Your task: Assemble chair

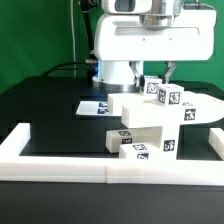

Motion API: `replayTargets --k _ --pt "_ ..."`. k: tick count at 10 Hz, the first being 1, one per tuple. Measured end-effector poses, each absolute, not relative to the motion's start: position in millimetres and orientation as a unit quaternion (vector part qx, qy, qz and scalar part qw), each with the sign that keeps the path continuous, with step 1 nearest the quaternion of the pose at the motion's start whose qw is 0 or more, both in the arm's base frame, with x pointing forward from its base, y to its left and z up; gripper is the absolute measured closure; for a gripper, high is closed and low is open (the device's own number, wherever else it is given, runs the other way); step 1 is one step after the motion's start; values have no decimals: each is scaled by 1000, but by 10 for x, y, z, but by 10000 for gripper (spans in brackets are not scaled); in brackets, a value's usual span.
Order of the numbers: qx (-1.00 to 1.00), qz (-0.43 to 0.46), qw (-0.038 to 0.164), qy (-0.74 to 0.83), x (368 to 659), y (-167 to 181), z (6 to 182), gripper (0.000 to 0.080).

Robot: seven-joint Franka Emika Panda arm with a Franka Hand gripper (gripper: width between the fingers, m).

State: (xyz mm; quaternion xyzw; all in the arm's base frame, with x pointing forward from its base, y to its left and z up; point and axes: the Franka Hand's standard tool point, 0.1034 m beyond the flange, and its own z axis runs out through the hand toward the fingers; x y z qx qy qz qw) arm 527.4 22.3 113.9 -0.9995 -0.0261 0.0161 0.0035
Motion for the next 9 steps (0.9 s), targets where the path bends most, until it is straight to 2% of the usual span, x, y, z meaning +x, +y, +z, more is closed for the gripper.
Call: replayTargets --k 9 --pt "-972 16 1 235 5277 268 1143 512"
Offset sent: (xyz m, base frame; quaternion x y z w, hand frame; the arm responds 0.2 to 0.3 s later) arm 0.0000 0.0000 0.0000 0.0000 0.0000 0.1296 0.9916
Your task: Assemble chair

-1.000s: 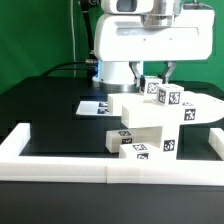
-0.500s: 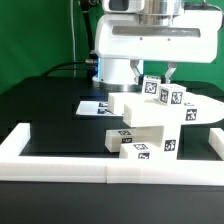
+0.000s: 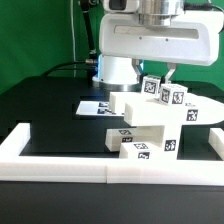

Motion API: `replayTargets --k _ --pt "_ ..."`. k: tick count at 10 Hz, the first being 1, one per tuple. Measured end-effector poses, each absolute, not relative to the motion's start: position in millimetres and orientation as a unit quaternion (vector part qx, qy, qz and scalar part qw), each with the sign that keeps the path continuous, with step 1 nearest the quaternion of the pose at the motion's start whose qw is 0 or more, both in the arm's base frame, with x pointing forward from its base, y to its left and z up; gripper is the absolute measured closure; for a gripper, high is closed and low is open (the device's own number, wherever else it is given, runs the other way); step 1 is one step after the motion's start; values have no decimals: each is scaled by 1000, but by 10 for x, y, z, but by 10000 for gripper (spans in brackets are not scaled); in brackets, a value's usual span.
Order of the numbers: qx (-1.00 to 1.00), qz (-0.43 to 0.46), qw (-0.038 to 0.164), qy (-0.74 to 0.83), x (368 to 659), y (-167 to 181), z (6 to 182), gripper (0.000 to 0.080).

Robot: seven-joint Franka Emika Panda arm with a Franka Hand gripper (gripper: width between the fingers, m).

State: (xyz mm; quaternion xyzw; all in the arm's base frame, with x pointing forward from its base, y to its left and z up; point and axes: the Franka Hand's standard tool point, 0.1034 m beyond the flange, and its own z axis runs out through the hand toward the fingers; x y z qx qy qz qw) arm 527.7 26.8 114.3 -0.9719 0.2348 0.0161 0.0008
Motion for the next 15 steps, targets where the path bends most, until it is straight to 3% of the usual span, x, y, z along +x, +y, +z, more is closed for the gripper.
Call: replayTargets --k 5,12,15 --pt "-928 23 28 371 5284 267 1141 512" --pt "-868 23 33 494 5310 320 1145 512" --pt "-886 22 32 461 5307 343 1144 191"
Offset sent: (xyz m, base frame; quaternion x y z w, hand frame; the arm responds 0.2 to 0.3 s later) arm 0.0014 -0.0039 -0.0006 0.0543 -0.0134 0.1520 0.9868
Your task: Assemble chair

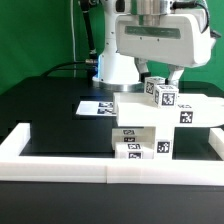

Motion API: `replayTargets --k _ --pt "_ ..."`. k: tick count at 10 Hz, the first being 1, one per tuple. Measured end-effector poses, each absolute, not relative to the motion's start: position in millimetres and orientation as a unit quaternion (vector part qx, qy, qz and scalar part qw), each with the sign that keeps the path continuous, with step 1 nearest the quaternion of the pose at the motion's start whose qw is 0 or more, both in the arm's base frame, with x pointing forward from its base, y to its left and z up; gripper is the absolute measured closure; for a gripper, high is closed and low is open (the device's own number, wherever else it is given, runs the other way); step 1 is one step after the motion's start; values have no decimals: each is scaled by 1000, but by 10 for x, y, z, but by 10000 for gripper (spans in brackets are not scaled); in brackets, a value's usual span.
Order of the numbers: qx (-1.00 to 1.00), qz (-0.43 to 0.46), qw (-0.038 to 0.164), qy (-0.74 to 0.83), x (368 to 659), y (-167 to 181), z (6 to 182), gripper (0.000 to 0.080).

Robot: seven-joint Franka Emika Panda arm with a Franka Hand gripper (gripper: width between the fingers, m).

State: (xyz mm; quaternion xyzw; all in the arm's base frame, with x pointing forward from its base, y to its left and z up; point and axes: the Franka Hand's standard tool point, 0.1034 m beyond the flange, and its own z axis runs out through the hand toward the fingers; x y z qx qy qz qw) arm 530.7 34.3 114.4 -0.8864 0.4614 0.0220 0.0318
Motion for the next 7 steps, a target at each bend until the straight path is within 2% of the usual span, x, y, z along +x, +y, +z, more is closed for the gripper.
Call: replayTargets --k 1,7 --pt "-912 20 33 408 5305 354 1144 157" --pt "-983 2 37 179 5332 392 1151 151"
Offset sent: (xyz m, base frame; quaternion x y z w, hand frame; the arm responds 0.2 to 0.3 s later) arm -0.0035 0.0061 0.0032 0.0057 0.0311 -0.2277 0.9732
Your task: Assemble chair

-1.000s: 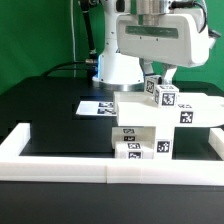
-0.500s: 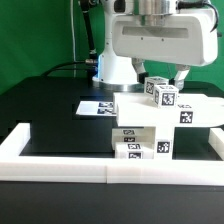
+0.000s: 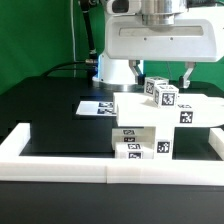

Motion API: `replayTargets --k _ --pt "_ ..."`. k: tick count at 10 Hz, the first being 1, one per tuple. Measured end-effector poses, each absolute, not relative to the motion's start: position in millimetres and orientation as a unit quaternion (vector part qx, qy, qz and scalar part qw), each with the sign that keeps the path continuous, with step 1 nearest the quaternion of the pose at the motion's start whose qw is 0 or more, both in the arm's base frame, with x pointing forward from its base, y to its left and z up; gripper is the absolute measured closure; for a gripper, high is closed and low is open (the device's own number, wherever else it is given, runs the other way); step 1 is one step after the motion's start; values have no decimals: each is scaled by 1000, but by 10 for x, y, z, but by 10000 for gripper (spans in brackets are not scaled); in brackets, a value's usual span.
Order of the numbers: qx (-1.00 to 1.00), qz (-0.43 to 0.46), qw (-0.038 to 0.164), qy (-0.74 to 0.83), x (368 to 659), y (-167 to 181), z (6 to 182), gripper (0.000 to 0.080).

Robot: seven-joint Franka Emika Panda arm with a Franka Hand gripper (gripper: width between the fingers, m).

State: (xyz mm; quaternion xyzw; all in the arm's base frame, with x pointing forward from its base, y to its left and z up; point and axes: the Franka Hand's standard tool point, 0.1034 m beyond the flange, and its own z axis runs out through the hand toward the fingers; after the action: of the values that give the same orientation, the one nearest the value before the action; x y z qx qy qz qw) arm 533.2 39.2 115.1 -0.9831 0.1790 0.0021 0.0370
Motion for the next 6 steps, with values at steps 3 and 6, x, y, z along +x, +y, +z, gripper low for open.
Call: replayTargets --k 3,6 --pt "-997 -2 34 71 5330 390 1152 151" --pt "-999 -5 32 -32 5328 360 1144 151"
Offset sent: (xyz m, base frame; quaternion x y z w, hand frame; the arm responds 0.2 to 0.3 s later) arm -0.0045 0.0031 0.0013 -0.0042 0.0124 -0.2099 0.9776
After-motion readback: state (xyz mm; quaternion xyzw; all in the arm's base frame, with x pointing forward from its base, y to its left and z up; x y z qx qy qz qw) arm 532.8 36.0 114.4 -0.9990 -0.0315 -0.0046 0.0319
